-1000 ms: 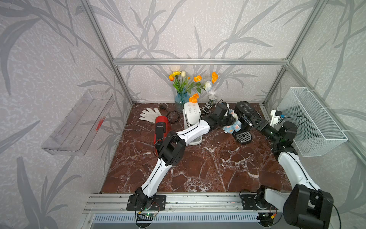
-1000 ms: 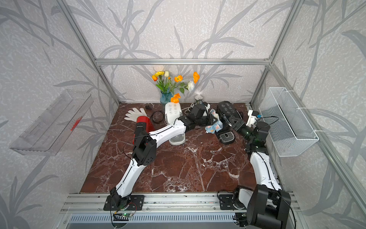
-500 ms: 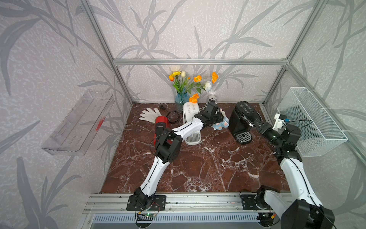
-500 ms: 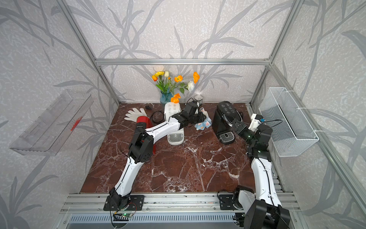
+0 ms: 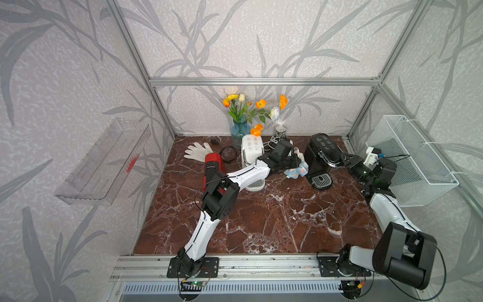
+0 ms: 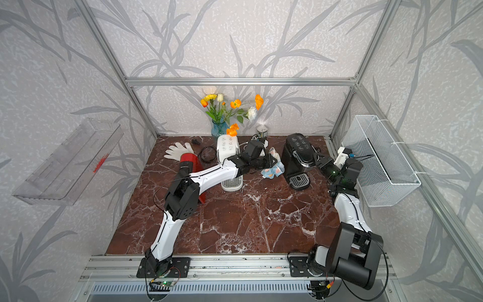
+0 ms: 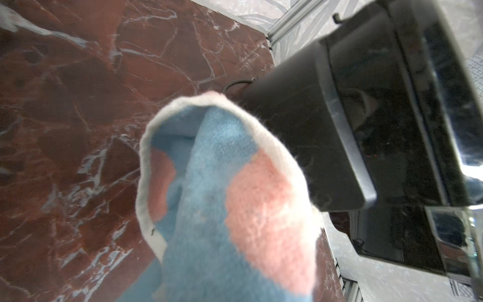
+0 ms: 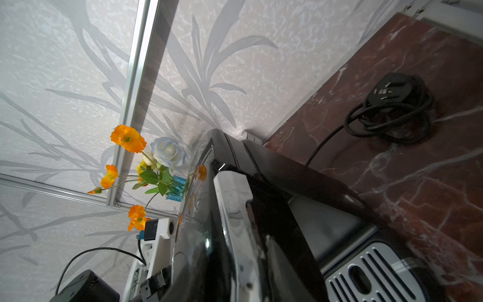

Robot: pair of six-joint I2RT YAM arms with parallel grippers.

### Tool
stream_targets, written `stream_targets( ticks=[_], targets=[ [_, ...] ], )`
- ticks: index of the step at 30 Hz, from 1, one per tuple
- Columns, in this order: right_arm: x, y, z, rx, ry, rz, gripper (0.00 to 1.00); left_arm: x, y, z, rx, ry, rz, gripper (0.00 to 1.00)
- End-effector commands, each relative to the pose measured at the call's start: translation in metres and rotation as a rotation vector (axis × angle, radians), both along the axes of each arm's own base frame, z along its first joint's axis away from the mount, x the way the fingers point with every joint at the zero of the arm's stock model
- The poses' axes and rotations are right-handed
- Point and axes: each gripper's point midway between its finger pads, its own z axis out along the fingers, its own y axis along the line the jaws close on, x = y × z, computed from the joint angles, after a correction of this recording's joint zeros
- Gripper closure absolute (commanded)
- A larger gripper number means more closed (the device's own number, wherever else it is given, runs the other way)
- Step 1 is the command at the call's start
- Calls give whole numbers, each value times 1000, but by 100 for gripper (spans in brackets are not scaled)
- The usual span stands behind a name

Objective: Wipe the surface of a coffee machine
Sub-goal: Wipe the dirt from the surface of the coffee machine.

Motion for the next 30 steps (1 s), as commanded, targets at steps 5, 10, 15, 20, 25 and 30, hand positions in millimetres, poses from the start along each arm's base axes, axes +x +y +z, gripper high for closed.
stream_targets(
  ticks=[5, 10, 15, 20, 25, 30],
  targets=[
    [-10, 55, 19, 90, -93, 212, 61, -20, -19, 27, -91, -3, -61, 100],
    [-27, 78, 10, 125, -57, 237, 61, -30, -25, 19, -108, 39, -60, 100],
    [-37, 76, 2, 59, -21, 199, 60, -27, -24, -1, -140, 77, 52, 100],
    [-39, 77, -4, 66, -16, 204, 60, -19, -25, -41, -165, 173, 199, 100],
    [-40, 78, -6, 72, -19, 207, 60, -24, -30, -83, -12, 210, 245, 100],
    [-41, 78, -4, 66, -26, 209, 60, -34, -17, -118, 112, 257, 272, 100]
  ],
)
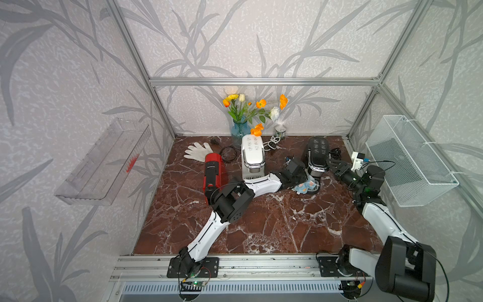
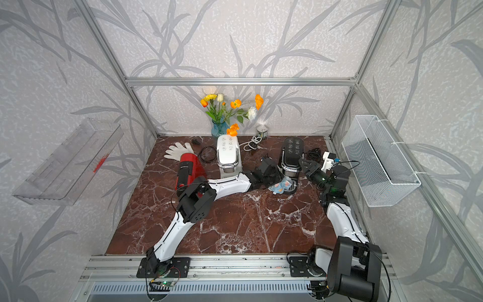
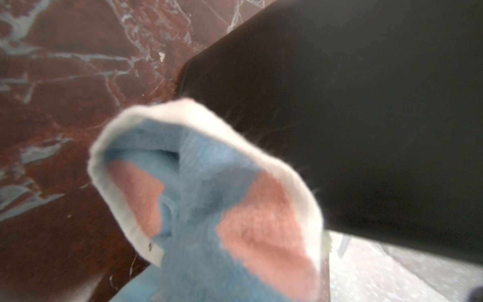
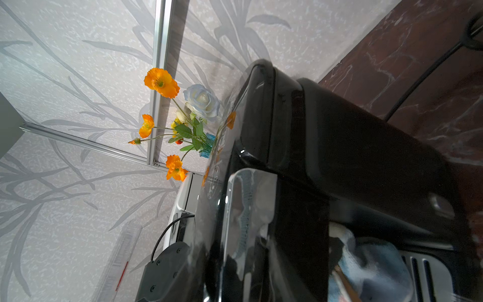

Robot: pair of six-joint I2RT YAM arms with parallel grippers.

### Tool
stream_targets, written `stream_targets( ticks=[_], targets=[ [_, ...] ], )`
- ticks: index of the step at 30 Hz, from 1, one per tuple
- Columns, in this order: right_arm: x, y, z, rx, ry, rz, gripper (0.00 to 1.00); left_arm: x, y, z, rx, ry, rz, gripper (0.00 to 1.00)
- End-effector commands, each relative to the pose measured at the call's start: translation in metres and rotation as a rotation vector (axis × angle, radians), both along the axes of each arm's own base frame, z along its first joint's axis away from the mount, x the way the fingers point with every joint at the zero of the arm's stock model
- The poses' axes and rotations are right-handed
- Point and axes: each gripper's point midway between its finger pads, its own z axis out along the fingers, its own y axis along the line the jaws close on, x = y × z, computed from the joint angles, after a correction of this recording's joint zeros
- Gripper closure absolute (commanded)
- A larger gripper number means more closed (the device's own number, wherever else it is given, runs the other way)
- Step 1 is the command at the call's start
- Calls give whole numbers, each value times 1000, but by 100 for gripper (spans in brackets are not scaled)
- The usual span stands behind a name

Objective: Wipe the surface of a coffee machine
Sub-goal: Wipe the dirt from the surface of the coffee machine.

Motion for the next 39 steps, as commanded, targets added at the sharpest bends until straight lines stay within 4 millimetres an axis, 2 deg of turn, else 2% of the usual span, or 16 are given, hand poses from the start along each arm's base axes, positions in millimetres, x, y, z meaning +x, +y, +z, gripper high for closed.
stream_targets(
  ticks=[1, 5, 8, 13, 15, 21, 23, 25, 29, 33, 36, 39],
  targets=[
    [-6, 8, 1, -16, -20, 36, 60, -8, 20, -31, 147, 57, 24, 100],
    [-6, 7, 0, -18, -18, 34, 60, -17, 35, -22, 186, 31, -9, 100],
    [-5, 7, -1, -20, -19, 33, 60, -31, 42, -20, 190, 39, -45, 100],
    [-3, 6, -1, -14, -26, 28, 60, -55, 34, -24, 99, 90, -115, 100],
    [-3, 6, -1, -13, -24, 29, 60, -58, 27, -9, 38, 53, -138, 100],
    [-5, 7, 1, -27, -27, 32, 60, -51, 1, 59, -146, -88, -194, 100],
    [-5, 6, 1, -30, -26, 27, 60, -50, -9, 73, -191, -106, -207, 100],
    [-5, 7, 3, -29, -31, 29, 60, -48, -20, 78, -226, -106, -212, 100],
    [-7, 7, 5, -39, -32, 30, 60, -41, -40, 62, -271, -49, -215, 100],
    [-8, 6, 4, -45, -28, 29, 60, -35, -50, 28, -223, 15, -214, 100],
    [-8, 6, 6, -47, -32, 35, 60, -33, -38, -1, -114, 67, -184, 100],
    [-9, 3, 5, -54, -31, 25, 60, -30, -13, -18, -15, 78, -141, 100]
  ],
)
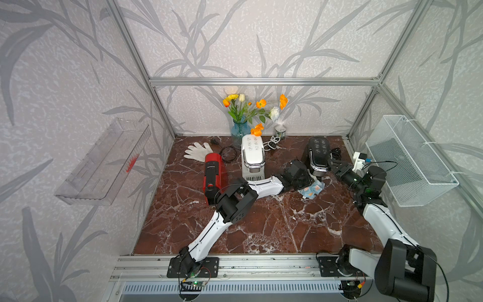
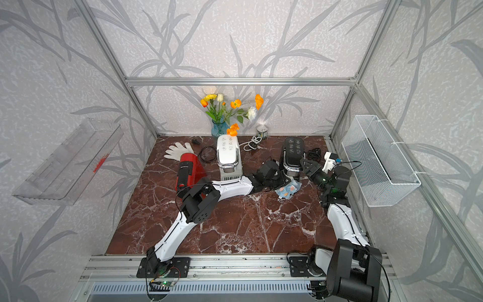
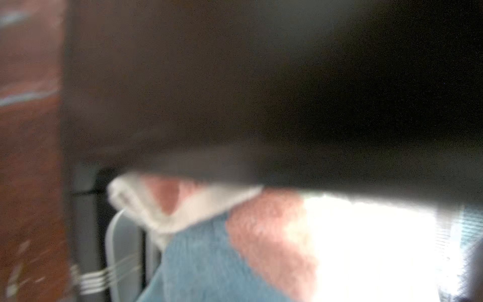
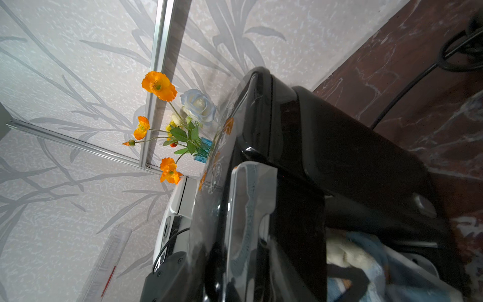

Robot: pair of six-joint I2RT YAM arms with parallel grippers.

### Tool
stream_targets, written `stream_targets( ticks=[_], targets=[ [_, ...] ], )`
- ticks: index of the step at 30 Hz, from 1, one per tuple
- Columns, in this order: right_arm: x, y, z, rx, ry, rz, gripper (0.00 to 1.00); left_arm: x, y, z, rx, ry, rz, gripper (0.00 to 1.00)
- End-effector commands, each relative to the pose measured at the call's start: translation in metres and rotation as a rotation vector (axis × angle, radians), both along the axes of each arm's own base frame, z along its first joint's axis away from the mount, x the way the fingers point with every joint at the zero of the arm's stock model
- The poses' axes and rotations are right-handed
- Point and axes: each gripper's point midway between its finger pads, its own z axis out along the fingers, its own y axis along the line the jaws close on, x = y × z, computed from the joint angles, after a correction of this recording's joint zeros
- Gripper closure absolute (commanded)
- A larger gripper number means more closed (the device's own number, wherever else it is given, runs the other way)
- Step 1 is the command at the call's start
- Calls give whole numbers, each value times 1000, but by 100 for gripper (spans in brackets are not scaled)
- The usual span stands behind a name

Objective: Wipe the surface of a coffee machine
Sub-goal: Wipe the dirt from the surface of the coffee machine, then place the cleaning item at the center of the board.

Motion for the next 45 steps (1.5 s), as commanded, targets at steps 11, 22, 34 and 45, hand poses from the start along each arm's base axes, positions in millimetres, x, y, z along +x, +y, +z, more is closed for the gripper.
stream_targets(
  ticks=[11, 22, 34, 45],
  targets=[
    [-7, 8, 4, -3, -17, 55, 60, 27, 84, 24, 105, -75, 155, 100],
    [-8, 8, 4, -8, -17, 52, 60, -5, 23, 67, -52, -99, 15, 100],
    [-11, 6, 1, -8, -13, 48, 60, 14, 77, -35, 272, -5, 55, 100],
    [-10, 4, -3, -8, -12, 41, 60, 5, 146, -2, 500, -171, 56, 100]
  ],
)
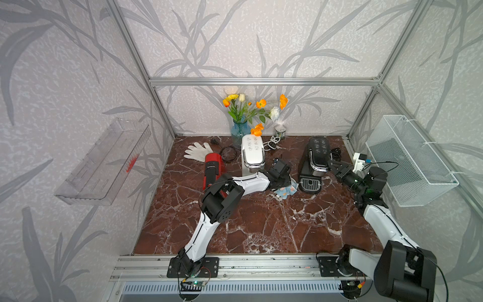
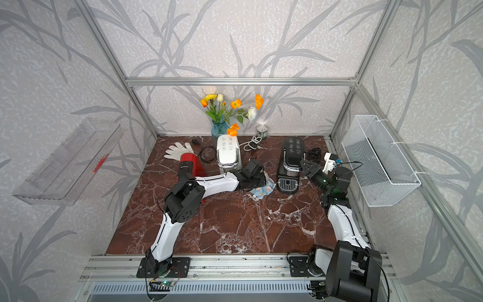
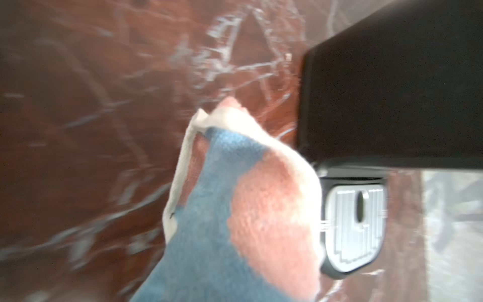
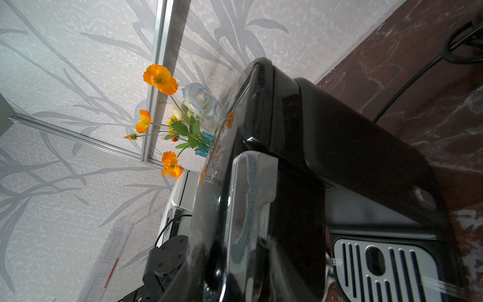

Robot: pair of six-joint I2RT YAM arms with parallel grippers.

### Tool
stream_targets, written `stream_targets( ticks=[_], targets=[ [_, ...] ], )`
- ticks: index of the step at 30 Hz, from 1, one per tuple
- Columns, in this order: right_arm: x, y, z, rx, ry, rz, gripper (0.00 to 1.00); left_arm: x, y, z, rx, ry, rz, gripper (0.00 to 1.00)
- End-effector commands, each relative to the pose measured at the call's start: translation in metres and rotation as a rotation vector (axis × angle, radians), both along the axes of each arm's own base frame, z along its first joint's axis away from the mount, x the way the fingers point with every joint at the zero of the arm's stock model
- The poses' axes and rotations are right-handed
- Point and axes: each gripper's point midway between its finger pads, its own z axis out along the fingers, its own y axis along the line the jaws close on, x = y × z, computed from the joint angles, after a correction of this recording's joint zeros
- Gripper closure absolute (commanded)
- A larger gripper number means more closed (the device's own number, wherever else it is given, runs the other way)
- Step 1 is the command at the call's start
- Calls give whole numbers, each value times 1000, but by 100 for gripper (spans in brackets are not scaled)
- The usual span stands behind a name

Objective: Wipe the surface of a coffee machine
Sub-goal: Place the cleaning item at the center of the board.

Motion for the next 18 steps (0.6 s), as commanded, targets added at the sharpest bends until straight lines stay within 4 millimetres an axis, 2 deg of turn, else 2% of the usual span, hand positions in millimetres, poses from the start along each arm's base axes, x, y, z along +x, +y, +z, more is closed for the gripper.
stream_targets(
  ticks=[1, 6, 12, 13, 15, 18],
  targets=[
    [-5, 4, -2, -6, -13, 22, 60, -17, 15, 29, 97, -75, -63, 100],
    [-6, 3, -5, -17, -9, 19, 60, -46, 17, 50, 146, -151, -170, 100],
    [-10, 3, -6, -71, -7, 13, 60, -61, 35, 45, 234, -201, -246, 95],
    [-12, 2, -5, -89, -3, 8, 60, -63, 37, 42, 255, -207, -265, 91],
    [-17, 0, -5, -133, 1, -2, 60, -64, 41, 39, 290, -215, -288, 69],
    [-25, -3, -3, -208, 8, -25, 60, -64, 43, 47, 309, -239, -311, 52]
  ],
)
